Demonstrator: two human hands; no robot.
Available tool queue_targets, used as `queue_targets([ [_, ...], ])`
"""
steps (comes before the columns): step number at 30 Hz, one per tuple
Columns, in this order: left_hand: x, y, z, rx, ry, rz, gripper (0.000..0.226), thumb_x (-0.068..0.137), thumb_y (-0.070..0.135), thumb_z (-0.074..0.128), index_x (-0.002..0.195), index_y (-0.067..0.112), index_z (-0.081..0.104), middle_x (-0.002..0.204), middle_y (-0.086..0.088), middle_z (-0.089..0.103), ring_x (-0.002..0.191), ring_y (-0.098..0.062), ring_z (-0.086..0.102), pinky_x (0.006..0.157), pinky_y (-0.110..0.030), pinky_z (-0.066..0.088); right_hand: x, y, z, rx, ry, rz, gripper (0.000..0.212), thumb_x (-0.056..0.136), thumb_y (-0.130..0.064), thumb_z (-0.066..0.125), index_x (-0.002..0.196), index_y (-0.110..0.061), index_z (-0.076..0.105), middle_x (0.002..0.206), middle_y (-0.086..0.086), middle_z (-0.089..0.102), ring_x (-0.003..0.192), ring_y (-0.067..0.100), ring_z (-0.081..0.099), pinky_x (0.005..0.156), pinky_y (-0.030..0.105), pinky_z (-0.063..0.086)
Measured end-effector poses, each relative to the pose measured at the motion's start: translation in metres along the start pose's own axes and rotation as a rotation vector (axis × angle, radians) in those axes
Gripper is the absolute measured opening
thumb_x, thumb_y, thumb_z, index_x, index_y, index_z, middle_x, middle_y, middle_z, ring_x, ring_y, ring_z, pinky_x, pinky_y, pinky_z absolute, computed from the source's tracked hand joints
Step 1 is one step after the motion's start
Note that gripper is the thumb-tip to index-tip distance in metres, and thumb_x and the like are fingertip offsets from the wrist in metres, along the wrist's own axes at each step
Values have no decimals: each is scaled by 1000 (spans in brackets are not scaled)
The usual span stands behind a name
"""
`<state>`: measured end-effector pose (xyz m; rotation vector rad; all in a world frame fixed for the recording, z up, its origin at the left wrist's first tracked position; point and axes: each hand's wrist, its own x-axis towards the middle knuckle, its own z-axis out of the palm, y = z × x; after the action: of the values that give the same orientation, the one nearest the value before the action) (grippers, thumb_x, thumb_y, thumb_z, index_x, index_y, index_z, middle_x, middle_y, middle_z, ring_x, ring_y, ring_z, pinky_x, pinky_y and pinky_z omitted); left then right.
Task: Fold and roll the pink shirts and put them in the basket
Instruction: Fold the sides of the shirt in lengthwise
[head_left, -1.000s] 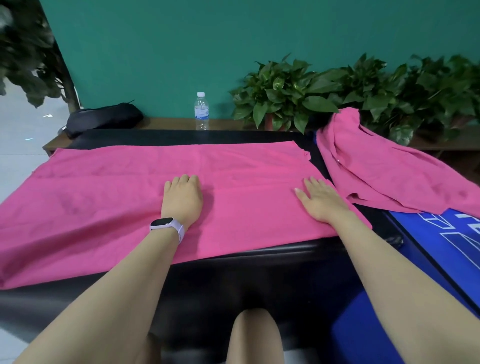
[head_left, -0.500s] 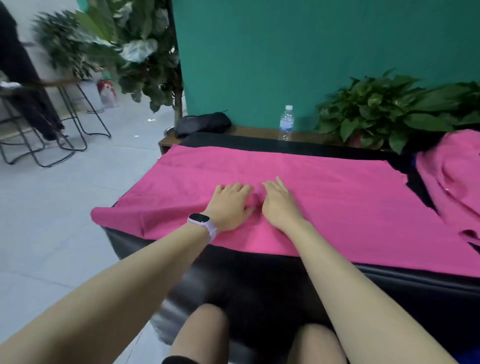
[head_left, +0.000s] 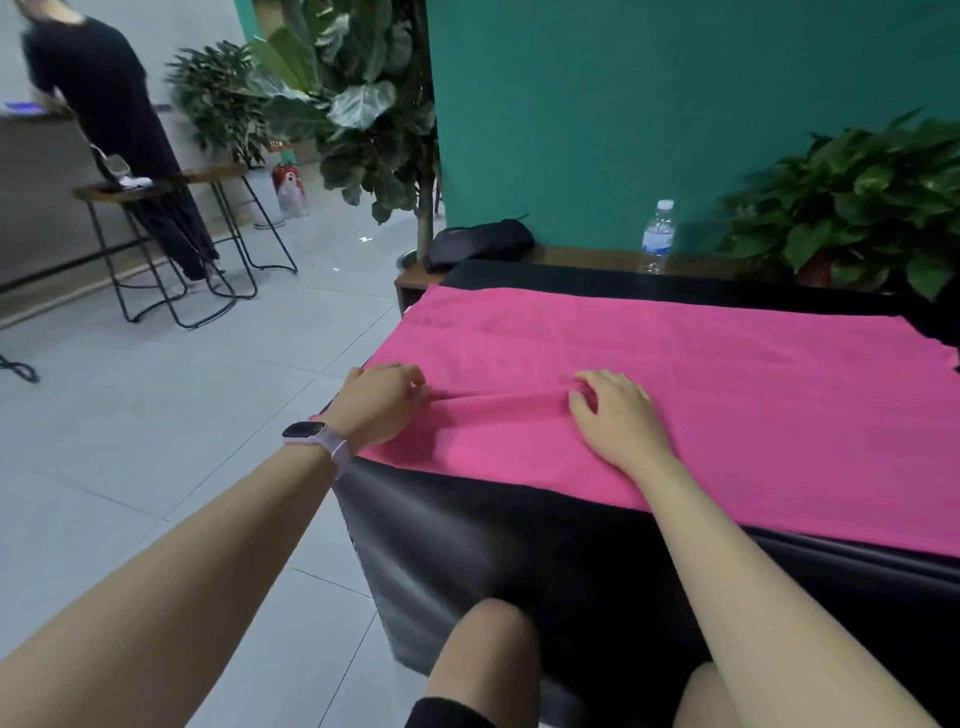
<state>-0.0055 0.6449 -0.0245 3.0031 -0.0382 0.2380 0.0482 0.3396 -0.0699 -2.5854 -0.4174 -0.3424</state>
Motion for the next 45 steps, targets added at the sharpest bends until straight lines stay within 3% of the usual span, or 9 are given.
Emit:
queue_targets([
  [3, 4, -13, -1, 59, -61, 4, 22, 101, 34, 48, 112, 24, 64, 105, 2, 58, 108, -24, 56, 92, -39, 30, 4, 3, -2, 107, 29, 83, 46, 108, -38, 30, 131, -14, 63, 134, 6, 63, 127, 27, 52, 112, 41, 32],
  [7, 10, -24, -10, -127, -5, 44, 7, 92, 23, 64, 87, 20, 66, 87, 0, 62, 89, -30, 61, 80, -39, 49, 7, 4, -2, 74, 54, 130, 33, 107, -27, 38, 121, -12, 64, 122, 7, 65, 119, 30, 54, 105, 43, 39],
  [11, 21, -38, -22, -266, 134, -12, 21, 88, 31, 73, 71, 26, 60, 75, 6, 63, 74, -23, 59, 71, -38, 52, 9, 5, -9, -18, 10, 107, 30, 100, -25, 50, 128, -21, 60, 127, -1, 60, 125, 24, 49, 114, 43, 31],
  [16, 50, -46, -34, -299, 253, -47, 50, 83, 48, 76, 61, 21, 41, 59, 6, 47, 56, -17, 39, 53, -33, 31, 23, 19, -23, 4, -14, 110, 26, 100, -19, 47, 123, -21, 59, 126, -1, 60, 123, 22, 52, 112, 42, 32],
  [21, 79, -42, -28, -264, 286, -80, 58, 83, 59, 72, 66, 17, 36, 67, -7, 56, 63, -29, 43, 57, -38, 37, 41, 30, -25, -30, -41, 85, 13, 102, -20, 51, 97, -20, 63, 102, 0, 64, 101, 24, 59, 97, 41, 43],
  [30, 111, -56, 21, -367, 173, -435, 55, 73, 66, 76, 83, 14, 63, 85, -4, 65, 86, -29, 60, 74, -38, 50, 59, 41, -7, -133, -15, 101, 12, 103, -23, 47, 95, -21, 56, 97, -1, 61, 89, 25, 56, 79, 37, 44],
  [35, 113, -62, 29, -476, 207, -499, 54, 77, 65, 71, 71, 12, 64, 60, -1, 68, 77, -26, 63, 69, -36, 49, 58, 46, -3, -168, 35, 93, 14, 100, -35, 49, 98, -23, 56, 97, -3, 60, 90, 22, 55, 85, 39, 46],
  [40, 108, -49, 41, -310, 253, -564, 54, 90, 58, 56, 103, 6, 62, 102, -18, 68, 99, -40, 63, 78, -41, 48, 57, 44, -3, -224, 31, 103, 15, 98, -37, 47, 100, -23, 53, 98, -2, 60, 93, 21, 54, 92, 42, 43],
  [45, 95, -36, 41, -300, 358, -529, 55, 96, 60, 45, 109, 7, 49, 104, -20, 66, 98, -41, 62, 73, -41, 40, 50, 40, -7, -196, 26, 98, 16, 99, -32, 47, 105, -20, 56, 105, 1, 64, 97, 24, 56, 92, 41, 44],
])
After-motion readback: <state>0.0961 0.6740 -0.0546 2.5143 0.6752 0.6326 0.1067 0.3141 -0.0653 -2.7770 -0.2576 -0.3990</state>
